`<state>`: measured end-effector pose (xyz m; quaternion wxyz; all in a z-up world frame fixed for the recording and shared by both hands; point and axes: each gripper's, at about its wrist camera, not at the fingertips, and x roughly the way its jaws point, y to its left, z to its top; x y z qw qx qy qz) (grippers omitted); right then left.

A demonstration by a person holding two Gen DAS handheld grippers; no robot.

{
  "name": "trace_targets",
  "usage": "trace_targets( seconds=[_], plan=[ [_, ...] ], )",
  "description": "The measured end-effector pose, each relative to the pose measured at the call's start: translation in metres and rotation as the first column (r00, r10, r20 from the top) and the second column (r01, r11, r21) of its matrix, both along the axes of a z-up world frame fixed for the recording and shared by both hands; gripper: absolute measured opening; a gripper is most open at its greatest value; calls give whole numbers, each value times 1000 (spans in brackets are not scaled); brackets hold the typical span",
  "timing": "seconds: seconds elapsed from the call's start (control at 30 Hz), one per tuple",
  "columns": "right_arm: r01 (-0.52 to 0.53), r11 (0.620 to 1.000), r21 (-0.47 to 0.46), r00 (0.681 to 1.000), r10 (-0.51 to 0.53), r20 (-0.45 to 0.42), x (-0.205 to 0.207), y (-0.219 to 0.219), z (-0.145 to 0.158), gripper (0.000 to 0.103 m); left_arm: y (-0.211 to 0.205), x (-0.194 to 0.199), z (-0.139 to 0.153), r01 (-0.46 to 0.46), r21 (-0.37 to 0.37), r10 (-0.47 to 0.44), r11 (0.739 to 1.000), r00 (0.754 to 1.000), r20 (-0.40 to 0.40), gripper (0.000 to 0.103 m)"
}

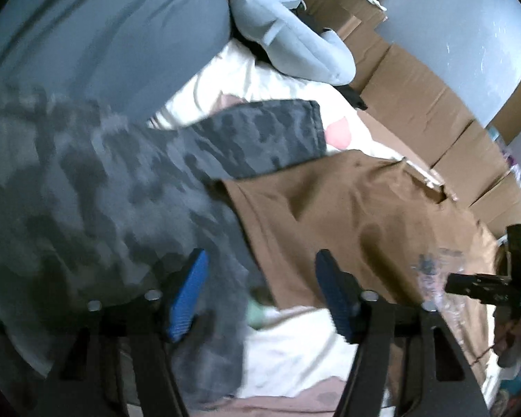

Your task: Fold clothes

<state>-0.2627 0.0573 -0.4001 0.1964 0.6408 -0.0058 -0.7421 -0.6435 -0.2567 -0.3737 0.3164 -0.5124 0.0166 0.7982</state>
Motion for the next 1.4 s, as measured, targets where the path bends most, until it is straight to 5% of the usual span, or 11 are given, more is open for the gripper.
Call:
trace_targets(
  seconds=[0.27,0.7,0.8,0.97,1.1,1.4],
  plan=[
    [-41,996,79,998,44,-41,-18,-1,-24,39,3,33,-37,-106,137,104,985,994,21,53],
    [-63,989,135,995,72,-62,-16,-1,-27,36,12,34,-89,-196,115,192,974,980,48,53],
    [-64,988,140,995,74,-66,-13,1,-24,36,19,33,-98,-194,96,189,976,980,59,41],
    [-65,987,146,994,77,-76,-6,7,-17,36,23,29,-109,-218,107,210,970,974,82,38],
    [-68,989,131,994,78,-75,-3,10,-16,36,20,30,-108,-221,74,216,972,974,76,10],
    [-131,989,72,990,134,-40,-60,-23,-46,36,13,41,-79,-224,9,223,975,973,69,10]
  ],
)
